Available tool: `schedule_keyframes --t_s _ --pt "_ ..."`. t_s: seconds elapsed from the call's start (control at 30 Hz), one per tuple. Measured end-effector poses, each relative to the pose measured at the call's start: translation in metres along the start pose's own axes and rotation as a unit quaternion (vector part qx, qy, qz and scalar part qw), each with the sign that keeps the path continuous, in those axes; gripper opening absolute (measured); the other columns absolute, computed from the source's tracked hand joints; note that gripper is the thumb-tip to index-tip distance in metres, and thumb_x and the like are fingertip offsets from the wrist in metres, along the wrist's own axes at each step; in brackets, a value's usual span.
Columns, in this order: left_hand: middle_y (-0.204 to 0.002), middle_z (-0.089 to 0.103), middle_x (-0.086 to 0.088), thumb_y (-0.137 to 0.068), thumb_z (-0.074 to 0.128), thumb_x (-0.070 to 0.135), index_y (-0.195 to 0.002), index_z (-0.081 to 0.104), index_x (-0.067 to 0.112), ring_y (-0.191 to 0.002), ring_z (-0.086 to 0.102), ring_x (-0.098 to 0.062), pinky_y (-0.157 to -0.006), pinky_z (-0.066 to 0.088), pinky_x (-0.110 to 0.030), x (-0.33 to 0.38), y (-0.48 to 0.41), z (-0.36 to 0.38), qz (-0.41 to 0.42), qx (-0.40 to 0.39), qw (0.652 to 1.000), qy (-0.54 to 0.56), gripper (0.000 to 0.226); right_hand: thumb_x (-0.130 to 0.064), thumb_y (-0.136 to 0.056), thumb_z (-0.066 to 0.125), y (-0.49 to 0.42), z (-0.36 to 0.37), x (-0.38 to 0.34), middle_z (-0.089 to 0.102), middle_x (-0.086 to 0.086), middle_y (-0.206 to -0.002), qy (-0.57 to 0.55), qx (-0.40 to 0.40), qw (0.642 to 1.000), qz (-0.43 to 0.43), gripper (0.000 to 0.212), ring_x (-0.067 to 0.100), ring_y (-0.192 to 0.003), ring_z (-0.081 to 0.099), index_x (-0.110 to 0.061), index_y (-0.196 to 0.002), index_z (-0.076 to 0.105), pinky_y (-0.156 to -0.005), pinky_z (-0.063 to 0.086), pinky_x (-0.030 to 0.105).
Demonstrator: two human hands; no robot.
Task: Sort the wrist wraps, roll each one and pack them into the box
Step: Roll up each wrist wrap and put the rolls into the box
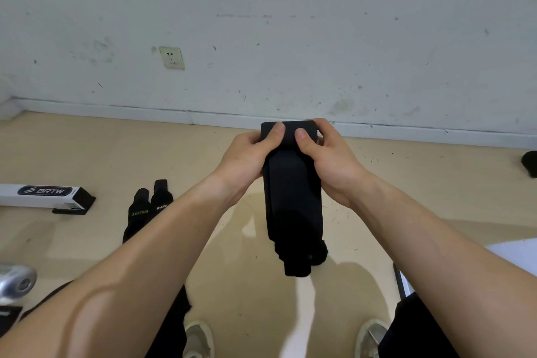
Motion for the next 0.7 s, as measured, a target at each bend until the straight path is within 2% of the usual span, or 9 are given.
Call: schedule_keyframes --t_s 0.1,0.17,0.27,0.4,0.5,0.57,0.63,0.67,0.7 --pt "-0.113 0.078 -0.012 -0.09 0.069 0.049 -0.119 0.072 0.008 -0.108 0.075 -0.028 -0.105 0.054 -0.051 0.003 -0.001 -0.005 0.025 0.036 0.999 0.0 0.051 -0.019 -0.104 0.058 0.002 0.003 -0.002 0.072 0.014 -0.111 -0.039 -0.009 0.999 0.006 0.023 0.027 -0.095 0.073 -0.012 -0.125 0.053 -0.082 0.062 0.04" --pt "-0.114 0.077 -0.012 -0.098 0.068 0.039 -0.121 0.07 0.008 -0.107 0.075 -0.028 -0.104 0.055 -0.051 0.005 -0.001 -0.007 0.034 0.049 0.998 0.005 0.038 -0.022 -0.102 0.06 0.002 0.005 0.002 0.071 0.016 -0.12 -0.086 -0.013 0.996 0.031 0.032 0.03 -0.105 0.073 -0.011 -0.13 0.051 -0.09 0.06 0.043" --pt "-0.116 0.076 -0.009 -0.105 0.061 0.03 -0.125 0.065 0.009 -0.106 0.075 -0.023 -0.1 0.058 -0.046 0.003 0.0 -0.006 0.036 0.071 0.997 0.013 0.03 -0.039 -0.099 0.06 0.002 0.014 0.014 0.066 0.017 -0.133 -0.142 -0.031 0.985 0.09 0.053 0.032 -0.12 0.067 -0.008 -0.141 0.05 -0.104 0.053 0.046" --pt "-0.121 0.074 -0.007 -0.107 0.055 0.037 -0.131 0.059 0.011 -0.109 0.074 -0.022 -0.095 0.059 -0.044 -0.012 0.002 0.001 0.017 0.093 0.994 0.049 0.036 -0.05 -0.104 0.044 0.004 0.018 0.023 0.072 0.012 -0.124 -0.145 -0.034 0.983 0.108 0.052 0.027 -0.116 0.069 -0.011 -0.132 0.065 -0.102 0.053 0.041" --pt "-0.121 0.074 -0.009 -0.108 0.052 0.036 -0.132 0.057 0.009 -0.107 0.074 -0.022 -0.088 0.06 -0.039 -0.014 0.003 0.003 0.004 0.085 0.994 0.068 0.036 -0.06 -0.103 0.037 0.005 0.02 0.024 0.074 0.008 -0.121 -0.119 -0.039 0.987 0.101 0.06 0.023 -0.113 0.071 -0.014 -0.128 0.068 -0.102 0.053 0.04" --pt "-0.124 0.073 -0.01 -0.109 0.05 0.034 -0.134 0.057 0.008 -0.111 0.073 -0.023 -0.095 0.058 -0.042 -0.011 0.002 0.004 0.008 0.065 0.996 0.059 0.036 -0.076 -0.093 0.041 0.005 0.02 0.023 0.073 0.004 -0.124 -0.07 -0.035 0.992 0.096 0.074 0.021 -0.115 0.07 -0.019 -0.133 0.064 -0.106 0.05 0.042" --pt "-0.129 0.071 -0.009 -0.11 0.05 0.03 -0.137 0.053 0.009 -0.117 0.071 -0.023 -0.103 0.056 -0.044 -0.009 0.003 0.005 0.015 0.044 0.998 0.043 0.035 -0.092 -0.072 0.051 0.003 0.016 0.023 0.072 -0.001 -0.127 -0.03 -0.017 0.995 0.093 0.095 0.018 -0.116 0.069 -0.024 -0.138 0.057 -0.107 0.049 0.043" --pt "-0.131 0.07 -0.009 -0.109 0.052 0.028 -0.138 0.052 0.01 -0.119 0.07 -0.023 -0.105 0.054 -0.045 -0.009 0.003 0.007 0.016 0.035 0.999 0.037 0.034 -0.09 -0.073 0.053 0.002 0.012 0.023 0.072 -0.002 -0.126 -0.02 -0.002 0.996 0.085 0.093 0.018 -0.114 0.07 -0.024 -0.138 0.056 -0.106 0.051 0.044" --pt "-0.132 0.069 -0.009 -0.108 0.054 0.026 -0.137 0.051 0.011 -0.119 0.069 -0.023 -0.107 0.053 -0.045 -0.009 0.003 0.008 0.015 0.027 0.999 0.036 0.032 -0.082 -0.082 0.053 0.002 0.008 0.021 0.073 -0.001 -0.123 -0.019 0.014 0.997 0.074 0.081 0.018 -0.11 0.072 -0.022 -0.136 0.056 -0.103 0.053 0.045"
Point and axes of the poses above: each hand's wrist, its own y-axis away from the middle knuckle, its own z-axis out of the palm, x = y × z, the point moved 8 cm from there along -y, towards the middle knuckle
